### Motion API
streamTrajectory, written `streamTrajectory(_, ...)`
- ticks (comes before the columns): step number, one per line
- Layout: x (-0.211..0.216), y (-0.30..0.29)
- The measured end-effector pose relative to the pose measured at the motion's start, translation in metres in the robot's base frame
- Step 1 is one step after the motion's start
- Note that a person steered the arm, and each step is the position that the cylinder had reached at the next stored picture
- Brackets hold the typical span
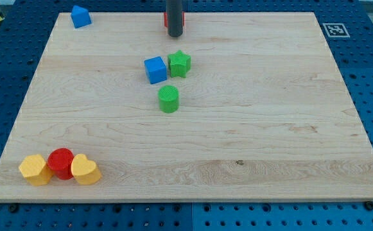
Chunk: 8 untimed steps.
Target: Move the red star to the top center
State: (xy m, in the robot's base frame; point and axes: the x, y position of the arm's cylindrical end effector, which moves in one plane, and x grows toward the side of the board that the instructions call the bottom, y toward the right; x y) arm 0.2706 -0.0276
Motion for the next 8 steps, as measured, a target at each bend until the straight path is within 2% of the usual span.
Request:
streamTrajectory(1,0.032,-0.009)
streamTrajectory(3,0.044,-0.078)
streamTrajectory(4,0.044,-0.078)
streamTrajectory(5,0.072,-0.082)
streamTrajectory(6,0.122,-0.137)
streamTrajectory(7,0.163,-0.231)
streamTrajectory(8,0.182,-0.275)
